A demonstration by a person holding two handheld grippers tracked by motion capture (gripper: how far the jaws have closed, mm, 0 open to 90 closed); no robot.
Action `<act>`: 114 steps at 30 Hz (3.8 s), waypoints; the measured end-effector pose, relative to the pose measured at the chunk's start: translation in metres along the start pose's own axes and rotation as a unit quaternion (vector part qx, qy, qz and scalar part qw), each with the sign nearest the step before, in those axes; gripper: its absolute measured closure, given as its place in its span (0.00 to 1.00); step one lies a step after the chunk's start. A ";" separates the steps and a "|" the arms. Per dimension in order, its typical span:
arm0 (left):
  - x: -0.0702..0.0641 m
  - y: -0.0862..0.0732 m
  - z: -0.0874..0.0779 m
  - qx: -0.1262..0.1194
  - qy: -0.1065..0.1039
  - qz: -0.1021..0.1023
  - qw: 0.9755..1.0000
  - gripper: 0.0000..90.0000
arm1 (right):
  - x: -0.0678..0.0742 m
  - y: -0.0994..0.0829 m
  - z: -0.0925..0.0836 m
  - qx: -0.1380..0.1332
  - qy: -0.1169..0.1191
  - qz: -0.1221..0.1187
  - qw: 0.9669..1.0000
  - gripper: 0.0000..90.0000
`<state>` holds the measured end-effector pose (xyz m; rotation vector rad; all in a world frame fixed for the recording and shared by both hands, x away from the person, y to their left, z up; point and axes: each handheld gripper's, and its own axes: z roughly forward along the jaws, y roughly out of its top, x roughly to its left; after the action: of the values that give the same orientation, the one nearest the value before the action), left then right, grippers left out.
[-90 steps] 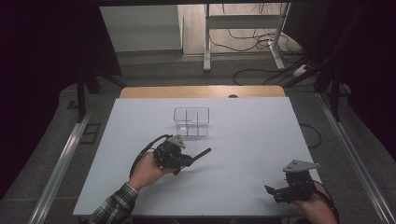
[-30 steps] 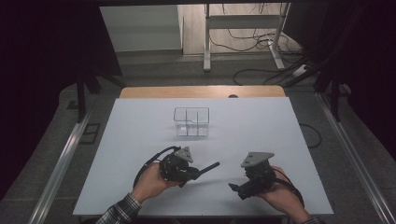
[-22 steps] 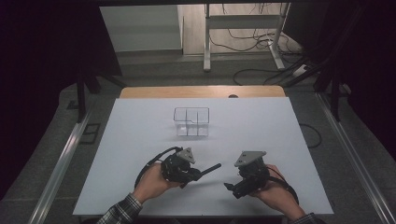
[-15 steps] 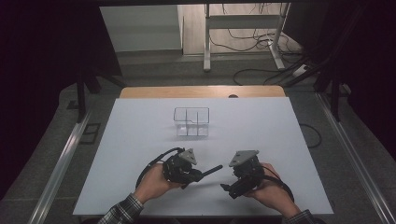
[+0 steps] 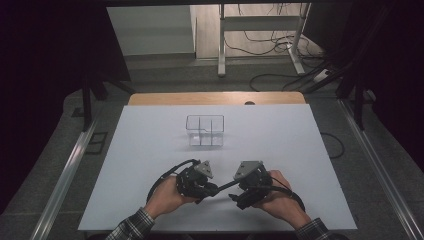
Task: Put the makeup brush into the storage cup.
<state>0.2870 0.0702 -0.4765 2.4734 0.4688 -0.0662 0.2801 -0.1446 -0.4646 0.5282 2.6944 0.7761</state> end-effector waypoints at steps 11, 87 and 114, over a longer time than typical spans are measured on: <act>-0.001 0.000 0.002 0.003 -0.002 0.003 1.000 0.86 | 0.007 0.010 0.010 0.017 0.010 -0.051 0.998 0.34; 0.017 -0.045 -0.026 -0.205 -0.002 -0.184 0.961 0.01 | 0.003 -0.001 0.003 -0.039 0.028 0.055 0.997 0.87; 0.027 -0.036 -0.021 -0.255 -0.111 -0.209 0.938 0.82 | 0.021 0.006 0.015 -0.033 0.047 0.035 0.998 0.86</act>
<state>0.2982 0.1180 -0.4840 1.8027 0.7927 -0.3460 0.2685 -0.1239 -0.4771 0.5871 2.7376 0.9270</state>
